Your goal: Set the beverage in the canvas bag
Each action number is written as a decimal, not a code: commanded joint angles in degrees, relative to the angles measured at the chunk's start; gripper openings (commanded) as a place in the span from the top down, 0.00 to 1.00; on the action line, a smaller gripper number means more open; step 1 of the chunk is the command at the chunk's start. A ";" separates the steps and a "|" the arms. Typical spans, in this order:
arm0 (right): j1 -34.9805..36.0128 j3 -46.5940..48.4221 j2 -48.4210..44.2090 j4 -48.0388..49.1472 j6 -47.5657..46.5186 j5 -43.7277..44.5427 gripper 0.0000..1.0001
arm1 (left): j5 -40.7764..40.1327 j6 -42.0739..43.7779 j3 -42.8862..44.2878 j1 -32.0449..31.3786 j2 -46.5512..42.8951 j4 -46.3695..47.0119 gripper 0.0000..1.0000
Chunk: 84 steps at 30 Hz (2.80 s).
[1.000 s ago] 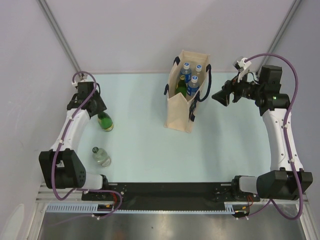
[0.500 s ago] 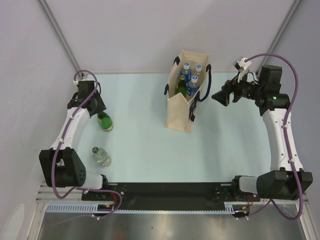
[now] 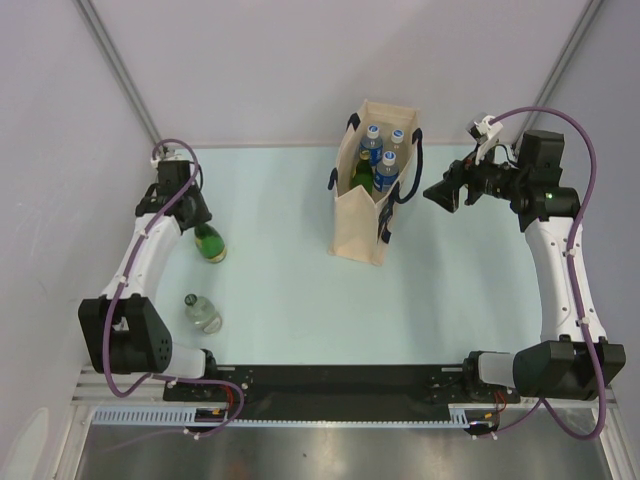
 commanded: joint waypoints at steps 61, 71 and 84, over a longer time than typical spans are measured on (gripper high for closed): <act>9.15 -12.30 -3.14 -14.53 -29.47 -10.14 0.17 | 19.14 20.29 3.19 -52.52 4.31 21.29 0.65; 12.05 -12.21 -1.29 -19.98 -39.92 -11.37 0.16 | 14.83 18.88 0.11 -52.52 -3.51 22.78 0.28; 27.16 -10.98 3.98 -11.66 -43.62 -4.97 0.14 | 0.69 10.36 -11.30 -46.20 -19.59 20.77 0.05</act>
